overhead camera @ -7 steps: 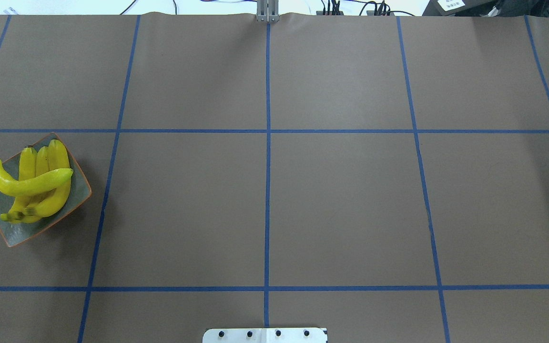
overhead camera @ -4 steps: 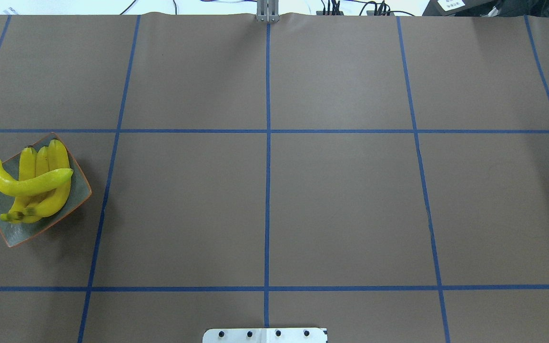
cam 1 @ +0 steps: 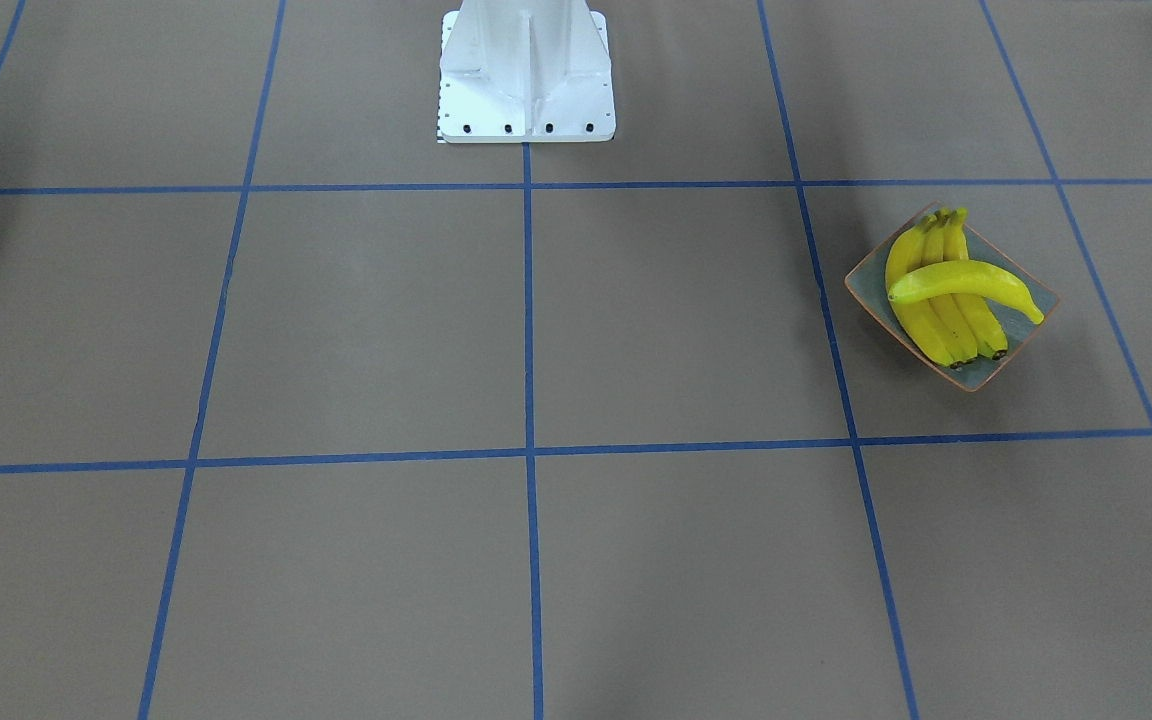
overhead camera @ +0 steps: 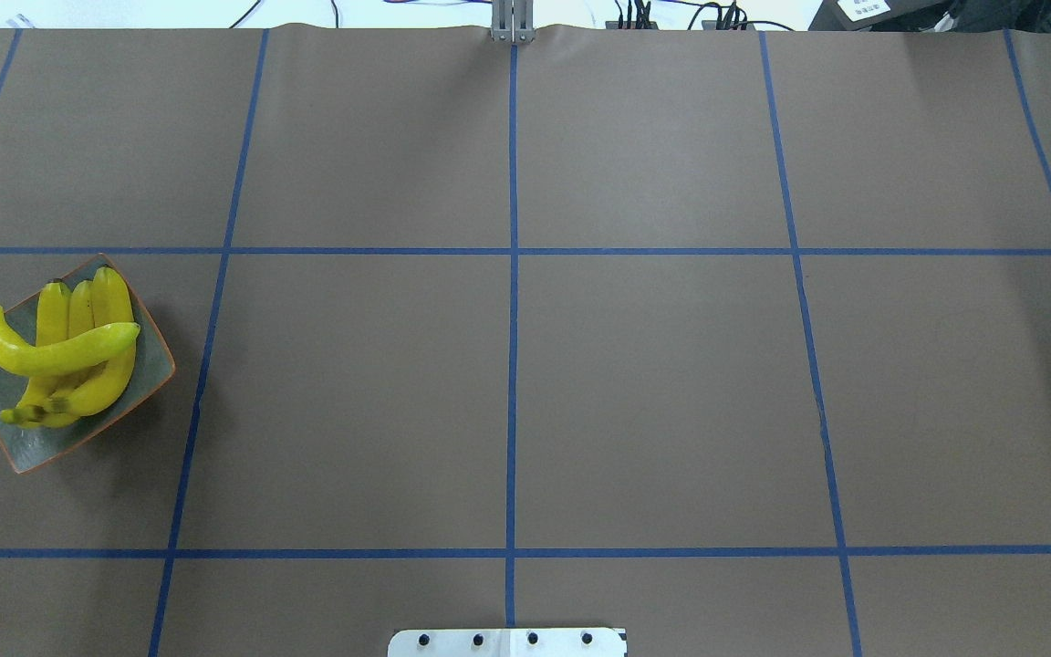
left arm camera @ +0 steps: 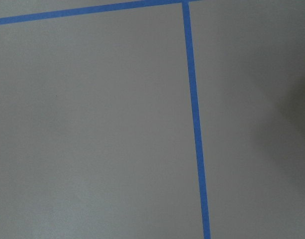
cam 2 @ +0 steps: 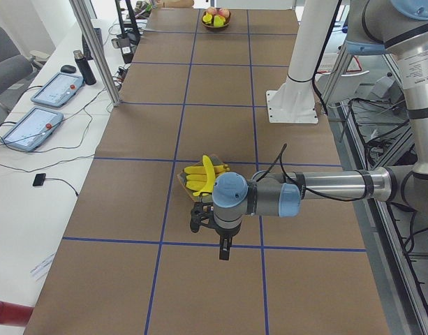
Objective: Transfer all bananas from basket to plate
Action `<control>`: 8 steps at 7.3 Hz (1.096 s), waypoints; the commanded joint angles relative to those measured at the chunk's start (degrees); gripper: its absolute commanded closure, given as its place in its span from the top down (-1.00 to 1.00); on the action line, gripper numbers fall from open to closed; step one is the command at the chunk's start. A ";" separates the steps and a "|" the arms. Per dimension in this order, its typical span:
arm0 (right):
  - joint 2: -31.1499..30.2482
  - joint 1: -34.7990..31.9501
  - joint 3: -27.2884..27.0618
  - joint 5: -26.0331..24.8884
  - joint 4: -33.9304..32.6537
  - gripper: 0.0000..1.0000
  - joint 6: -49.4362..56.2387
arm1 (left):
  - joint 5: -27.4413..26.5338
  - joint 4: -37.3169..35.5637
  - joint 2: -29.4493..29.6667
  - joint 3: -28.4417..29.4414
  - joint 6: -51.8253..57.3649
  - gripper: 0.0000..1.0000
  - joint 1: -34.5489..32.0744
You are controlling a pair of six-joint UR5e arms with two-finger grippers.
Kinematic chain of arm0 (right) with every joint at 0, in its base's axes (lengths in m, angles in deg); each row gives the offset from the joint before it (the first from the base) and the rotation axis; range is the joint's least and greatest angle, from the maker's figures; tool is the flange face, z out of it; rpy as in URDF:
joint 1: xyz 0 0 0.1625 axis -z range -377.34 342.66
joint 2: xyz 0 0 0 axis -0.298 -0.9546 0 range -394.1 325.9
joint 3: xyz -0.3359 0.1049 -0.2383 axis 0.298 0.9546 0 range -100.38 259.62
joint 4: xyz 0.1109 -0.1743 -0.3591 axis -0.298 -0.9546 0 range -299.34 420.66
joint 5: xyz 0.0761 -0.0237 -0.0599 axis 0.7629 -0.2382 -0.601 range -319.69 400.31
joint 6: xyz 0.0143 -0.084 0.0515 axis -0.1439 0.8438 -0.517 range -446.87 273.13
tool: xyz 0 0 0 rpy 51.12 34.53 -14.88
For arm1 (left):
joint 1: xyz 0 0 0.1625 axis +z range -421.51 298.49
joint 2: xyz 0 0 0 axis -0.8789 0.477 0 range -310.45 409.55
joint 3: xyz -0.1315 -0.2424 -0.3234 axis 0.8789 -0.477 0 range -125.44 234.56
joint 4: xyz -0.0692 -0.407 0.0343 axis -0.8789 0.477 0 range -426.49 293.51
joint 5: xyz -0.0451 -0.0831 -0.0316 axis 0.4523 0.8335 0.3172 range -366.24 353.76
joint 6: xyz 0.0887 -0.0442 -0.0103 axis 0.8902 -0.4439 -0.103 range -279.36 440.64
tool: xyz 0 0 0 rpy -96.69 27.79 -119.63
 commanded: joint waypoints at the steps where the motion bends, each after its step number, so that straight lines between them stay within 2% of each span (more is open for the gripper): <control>1: 0.04 0.00 0.00 0.00 0.07 1.00 0.09 | 0.00 0.00 0.00 0.00 0.00 1.00 0.09; 8: -0.14 0.00 0.26 -0.09 0.07 1.00 0.18 | 0.09 0.09 0.18 -0.97 0.00 1.00 0.09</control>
